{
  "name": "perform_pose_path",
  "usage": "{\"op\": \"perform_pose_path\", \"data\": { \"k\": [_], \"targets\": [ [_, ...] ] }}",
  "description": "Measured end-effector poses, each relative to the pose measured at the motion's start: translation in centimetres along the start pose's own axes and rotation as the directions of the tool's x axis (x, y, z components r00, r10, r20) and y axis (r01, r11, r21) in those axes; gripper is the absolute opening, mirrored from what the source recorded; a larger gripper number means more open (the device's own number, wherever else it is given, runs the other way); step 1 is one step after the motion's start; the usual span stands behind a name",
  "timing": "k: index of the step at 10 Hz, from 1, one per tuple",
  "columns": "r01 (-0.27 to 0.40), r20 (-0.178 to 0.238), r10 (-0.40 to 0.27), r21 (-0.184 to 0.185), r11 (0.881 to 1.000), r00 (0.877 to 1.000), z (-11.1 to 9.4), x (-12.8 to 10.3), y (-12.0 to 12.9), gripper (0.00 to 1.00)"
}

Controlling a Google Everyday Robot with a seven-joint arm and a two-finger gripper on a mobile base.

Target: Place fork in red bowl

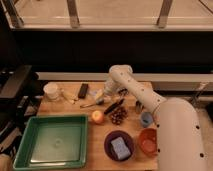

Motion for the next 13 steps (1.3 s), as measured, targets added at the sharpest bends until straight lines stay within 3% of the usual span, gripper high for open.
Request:
{"op": "perform_pose_path", "data": {
  "k": [3, 9, 10, 11, 13],
  "targets": [
    [-0.006, 0.010, 0.006, 0.042, 0.999, 1.000, 0.5, -0.3, -0.6, 0.74],
    [-0.003, 0.018, 0.002, 0.044, 0.999, 1.000, 0.3, -0.6, -0.8, 0.74],
    [0.004, 0.018, -0.005, 0.062, 0.998, 1.000, 0.2, -0.8, -1.6, 0.74],
    [0.021, 0.011, -0.022, 0.090, 0.996, 1.000, -0.2, -0.9, -3.1, 0.71],
    [0.059, 0.014, -0.061, 0.130, 0.990, 0.998, 0.3, -1.2, -6.8, 0.53]
  ]
}}
